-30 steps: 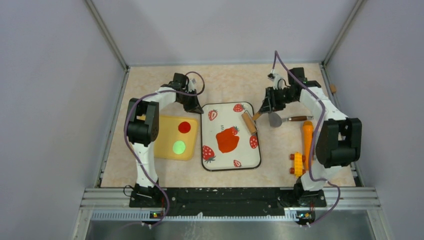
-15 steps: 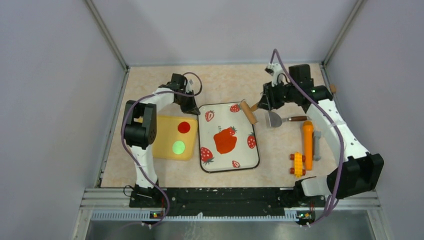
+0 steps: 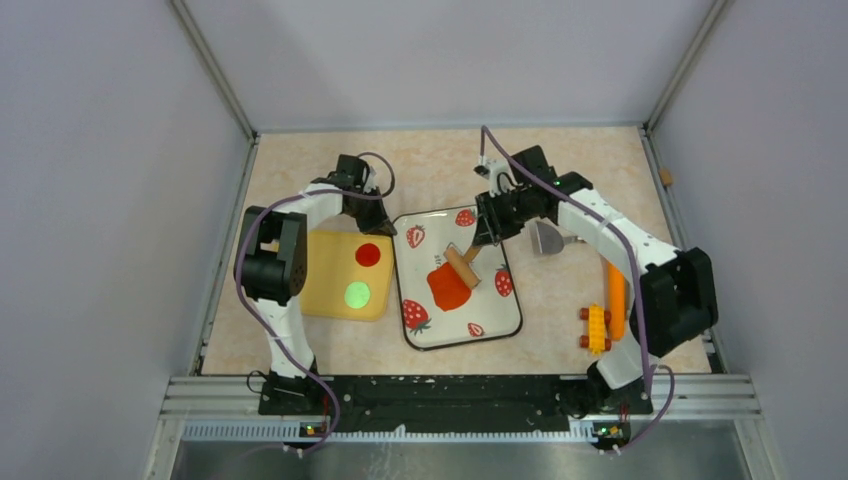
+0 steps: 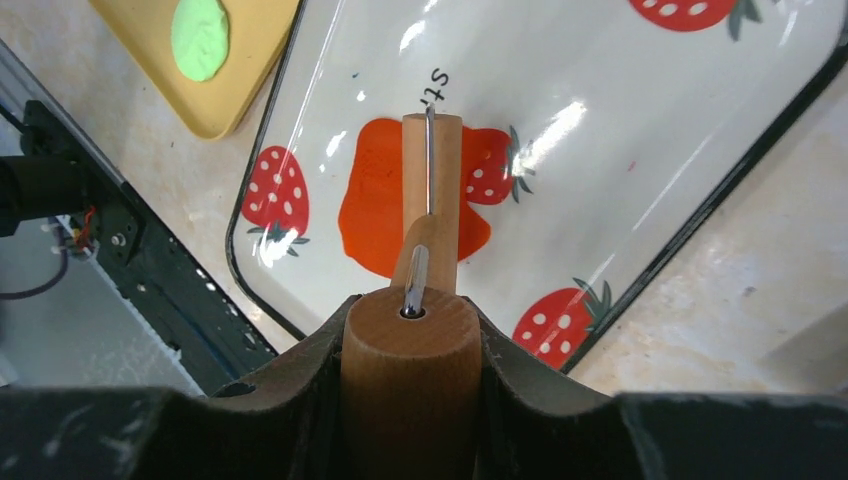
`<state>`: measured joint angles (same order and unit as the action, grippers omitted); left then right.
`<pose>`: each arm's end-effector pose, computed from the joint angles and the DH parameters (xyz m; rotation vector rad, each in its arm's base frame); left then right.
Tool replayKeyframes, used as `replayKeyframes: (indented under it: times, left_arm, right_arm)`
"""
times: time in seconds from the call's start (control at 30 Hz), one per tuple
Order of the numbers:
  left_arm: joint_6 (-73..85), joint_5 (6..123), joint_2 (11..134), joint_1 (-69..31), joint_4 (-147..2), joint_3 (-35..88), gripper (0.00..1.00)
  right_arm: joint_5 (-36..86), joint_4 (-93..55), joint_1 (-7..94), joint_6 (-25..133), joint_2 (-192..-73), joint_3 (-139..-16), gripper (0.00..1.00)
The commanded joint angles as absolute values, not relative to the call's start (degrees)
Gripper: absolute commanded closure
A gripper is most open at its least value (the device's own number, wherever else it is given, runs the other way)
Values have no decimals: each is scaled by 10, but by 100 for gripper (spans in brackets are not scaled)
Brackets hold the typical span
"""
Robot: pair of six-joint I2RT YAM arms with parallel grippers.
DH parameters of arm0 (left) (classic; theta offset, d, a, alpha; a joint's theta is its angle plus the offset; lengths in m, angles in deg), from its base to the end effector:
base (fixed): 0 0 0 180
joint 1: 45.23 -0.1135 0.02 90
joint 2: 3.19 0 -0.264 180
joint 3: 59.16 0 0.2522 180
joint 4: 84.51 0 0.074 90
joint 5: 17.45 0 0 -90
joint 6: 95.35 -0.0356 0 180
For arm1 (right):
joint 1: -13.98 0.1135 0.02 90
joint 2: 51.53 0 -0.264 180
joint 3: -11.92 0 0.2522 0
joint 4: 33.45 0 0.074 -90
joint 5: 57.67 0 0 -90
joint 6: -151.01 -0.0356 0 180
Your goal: Roll out the dumpling wrappers from the dough
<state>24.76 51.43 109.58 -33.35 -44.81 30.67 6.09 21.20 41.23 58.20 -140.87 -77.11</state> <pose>0.3924 -0.0957 0.1634 -0.3112 2.7243 -0.7156 0.2861 0.1651 0.2894 -0.7257 2.4613 0.7856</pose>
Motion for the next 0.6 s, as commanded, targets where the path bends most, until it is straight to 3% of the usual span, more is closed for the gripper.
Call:
replayKeyframes:
  times: [0.0,0.1,0.3,0.57]
  left_arm:
    - [245,546,1095,-336,-452,303,100]
    - [238,549,1095,-336,-453,302,100]
    - [231,548,1095,-338,-448,309,100]
    - [230,545,1101,-349,-447,318,100]
  right_arm:
    - [-1,169,412,522,-1443,-780,100]
    - [8,162,414,515,-1470,-774,100]
    - [178,195,393,560,-1515,-740,100]
    - [247,201,322,605,-1531,-758,100]
